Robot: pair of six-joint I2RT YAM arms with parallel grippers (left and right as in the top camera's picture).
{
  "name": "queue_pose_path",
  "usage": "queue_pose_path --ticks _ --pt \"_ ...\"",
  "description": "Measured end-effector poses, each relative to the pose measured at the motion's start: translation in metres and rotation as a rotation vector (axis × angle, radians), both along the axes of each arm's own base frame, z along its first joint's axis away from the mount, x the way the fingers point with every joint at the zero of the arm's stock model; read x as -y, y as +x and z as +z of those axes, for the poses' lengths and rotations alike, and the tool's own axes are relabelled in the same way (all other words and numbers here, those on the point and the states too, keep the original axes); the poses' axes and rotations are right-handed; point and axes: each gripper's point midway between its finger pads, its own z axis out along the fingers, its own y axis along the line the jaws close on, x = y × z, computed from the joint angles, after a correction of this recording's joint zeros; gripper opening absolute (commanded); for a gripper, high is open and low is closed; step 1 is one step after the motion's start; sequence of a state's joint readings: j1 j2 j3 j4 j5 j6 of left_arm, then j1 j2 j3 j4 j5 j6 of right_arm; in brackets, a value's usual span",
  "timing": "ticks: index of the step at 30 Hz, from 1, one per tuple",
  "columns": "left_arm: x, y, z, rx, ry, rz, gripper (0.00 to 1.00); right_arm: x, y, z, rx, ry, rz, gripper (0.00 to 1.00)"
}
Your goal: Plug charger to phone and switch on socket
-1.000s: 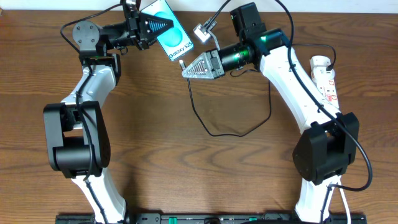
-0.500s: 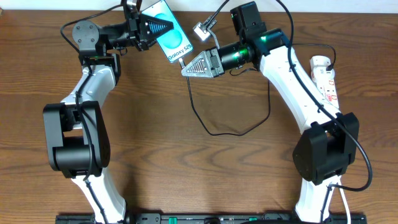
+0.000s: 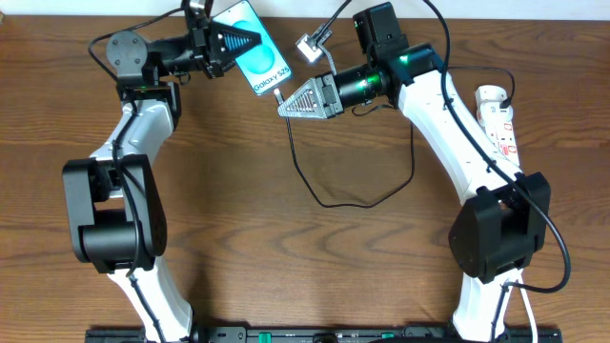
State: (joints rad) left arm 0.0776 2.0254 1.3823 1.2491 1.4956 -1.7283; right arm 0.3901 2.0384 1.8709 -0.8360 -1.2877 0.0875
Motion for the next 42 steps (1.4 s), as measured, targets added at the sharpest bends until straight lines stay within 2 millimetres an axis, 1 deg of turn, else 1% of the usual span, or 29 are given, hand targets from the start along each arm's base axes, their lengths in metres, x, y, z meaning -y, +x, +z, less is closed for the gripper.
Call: queue_pose_path --ticks 3,42 --pt "-0.0032 0.0009 0.0 -0.003 -0.001 0.007 0.07 0.0004 0.0004 0.0 0.0 0.0 -0.001 0.01" --pt "-0.0029 0.0005 -0.0002 -0.003 0.001 0.004 0.07 0.0014 0.0004 0.0035 0.001 0.02 0.006 0.01"
